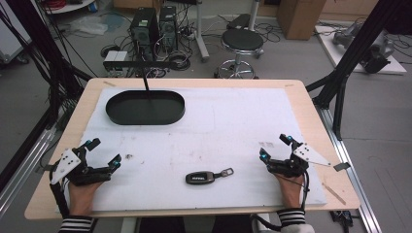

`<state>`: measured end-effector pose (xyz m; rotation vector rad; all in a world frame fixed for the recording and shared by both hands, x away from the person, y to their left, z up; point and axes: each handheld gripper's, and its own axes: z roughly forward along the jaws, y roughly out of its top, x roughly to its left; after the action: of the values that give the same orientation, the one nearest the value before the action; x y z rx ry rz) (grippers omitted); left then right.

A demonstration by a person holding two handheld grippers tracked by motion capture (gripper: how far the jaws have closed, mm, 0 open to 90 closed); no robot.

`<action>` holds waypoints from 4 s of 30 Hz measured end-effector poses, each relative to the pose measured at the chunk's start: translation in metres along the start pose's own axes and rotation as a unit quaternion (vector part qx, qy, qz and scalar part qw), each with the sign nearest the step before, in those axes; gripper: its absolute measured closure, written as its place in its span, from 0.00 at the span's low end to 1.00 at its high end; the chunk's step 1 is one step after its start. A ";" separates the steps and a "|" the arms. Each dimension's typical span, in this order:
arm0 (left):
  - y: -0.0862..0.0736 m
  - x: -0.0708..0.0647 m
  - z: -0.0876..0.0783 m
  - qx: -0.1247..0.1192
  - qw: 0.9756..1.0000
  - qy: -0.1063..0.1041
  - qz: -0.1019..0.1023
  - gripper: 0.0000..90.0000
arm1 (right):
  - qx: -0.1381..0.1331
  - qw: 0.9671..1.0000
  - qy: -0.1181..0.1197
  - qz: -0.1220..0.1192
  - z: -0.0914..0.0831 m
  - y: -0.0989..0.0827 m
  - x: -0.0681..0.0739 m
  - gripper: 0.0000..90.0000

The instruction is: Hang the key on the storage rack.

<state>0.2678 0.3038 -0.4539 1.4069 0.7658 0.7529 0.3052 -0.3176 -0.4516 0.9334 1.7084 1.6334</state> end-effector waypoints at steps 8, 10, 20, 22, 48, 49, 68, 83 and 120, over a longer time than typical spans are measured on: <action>0.000 0.000 0.000 -0.001 1.000 0.001 0.002 0.02 | 0.001 1.000 -0.001 0.000 0.000 0.000 0.000 0.01; 0.000 0.000 0.000 0.000 1.000 0.001 0.003 0.02 | 0.000 1.000 -0.001 -0.004 0.000 0.000 0.000 0.01; 0.000 0.000 0.000 0.001 1.000 0.002 0.001 0.02 | 0.007 1.000 0.002 0.001 0.001 0.001 0.000 0.01; 0.000 0.000 0.000 0.000 1.000 0.001 0.003 0.02 | 0.009 1.000 0.003 0.003 0.001 0.001 -0.001 0.01; 0.000 0.000 0.000 0.001 1.000 0.002 0.000 0.02 | 0.174 0.945 0.236 -0.145 0.052 0.080 0.050 0.01; 0.000 0.000 0.000 0.001 1.000 0.002 0.001 0.02 | 0.182 0.939 0.244 -0.158 0.055 0.081 0.053 0.01; 0.000 0.000 0.000 0.001 1.000 0.002 0.001 0.02 | 0.295 0.852 0.347 -0.258 0.094 0.077 0.093 0.03; 0.000 0.000 0.000 0.001 1.000 0.002 0.002 0.02 | 0.359 0.798 0.383 -0.295 0.109 0.066 0.113 0.10; 0.000 0.000 0.000 0.000 1.000 0.000 0.001 0.02 | 0.440 0.716 0.413 -0.350 0.122 0.048 0.131 0.65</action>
<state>0.2679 0.3036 -0.4538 1.4073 0.7653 0.7541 0.3324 -0.1396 -0.4062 -0.3024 3.0496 0.6202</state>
